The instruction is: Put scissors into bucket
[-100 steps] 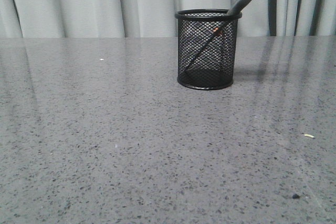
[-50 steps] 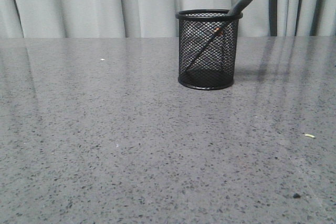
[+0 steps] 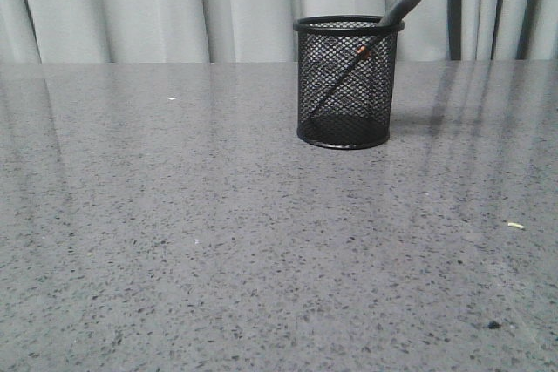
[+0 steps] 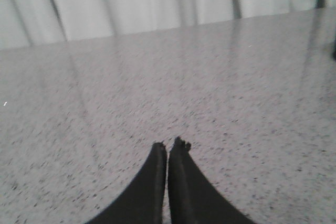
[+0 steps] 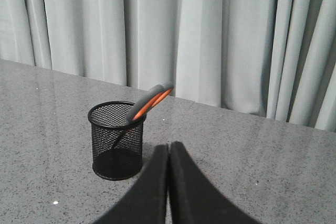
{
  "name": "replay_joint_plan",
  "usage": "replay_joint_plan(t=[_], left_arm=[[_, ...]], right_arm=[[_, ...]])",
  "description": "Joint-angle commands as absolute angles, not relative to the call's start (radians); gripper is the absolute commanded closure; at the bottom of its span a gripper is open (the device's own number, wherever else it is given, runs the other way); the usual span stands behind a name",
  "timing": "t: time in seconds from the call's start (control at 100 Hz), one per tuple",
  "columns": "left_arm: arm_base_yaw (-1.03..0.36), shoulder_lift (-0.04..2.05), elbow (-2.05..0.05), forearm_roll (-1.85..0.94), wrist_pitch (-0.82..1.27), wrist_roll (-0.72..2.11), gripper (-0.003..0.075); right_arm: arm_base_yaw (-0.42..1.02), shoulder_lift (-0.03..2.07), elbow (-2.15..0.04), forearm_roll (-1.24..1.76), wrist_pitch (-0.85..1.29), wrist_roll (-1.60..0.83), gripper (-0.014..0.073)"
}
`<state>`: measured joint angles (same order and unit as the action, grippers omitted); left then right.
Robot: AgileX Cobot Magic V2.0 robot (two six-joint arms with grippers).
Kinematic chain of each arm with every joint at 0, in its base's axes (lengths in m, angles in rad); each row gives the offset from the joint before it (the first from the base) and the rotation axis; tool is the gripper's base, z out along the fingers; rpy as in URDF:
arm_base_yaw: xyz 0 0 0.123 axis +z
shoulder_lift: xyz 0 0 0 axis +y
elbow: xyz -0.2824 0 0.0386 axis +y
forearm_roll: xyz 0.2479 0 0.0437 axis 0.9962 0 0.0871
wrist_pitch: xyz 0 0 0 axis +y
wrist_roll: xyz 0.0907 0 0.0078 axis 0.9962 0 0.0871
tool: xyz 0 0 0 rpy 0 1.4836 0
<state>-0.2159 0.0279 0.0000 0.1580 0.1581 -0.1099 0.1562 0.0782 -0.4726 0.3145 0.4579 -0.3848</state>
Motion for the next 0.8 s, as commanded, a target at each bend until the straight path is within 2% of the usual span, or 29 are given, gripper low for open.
replay_joint_plan(t=[0.0, 0.23, 0.79], left_arm=[[-0.161, 0.042, 0.028, 0.117, 0.062, -0.128, 0.0739], [-0.115, 0.039, 0.040, 0.062, 0.252, -0.126, 0.0740], [-0.115, 0.039, 0.040, 0.047, 0.250, -0.126, 0.0739]], right_arm=[[0.156, 0.092, -0.493, 0.317, 0.372, -0.395, 0.0638], [0.156, 0.092, -0.493, 0.317, 0.372, -0.395, 0.0638], [0.156, 0.092, -0.493, 0.317, 0.372, -0.395, 0.0638]])
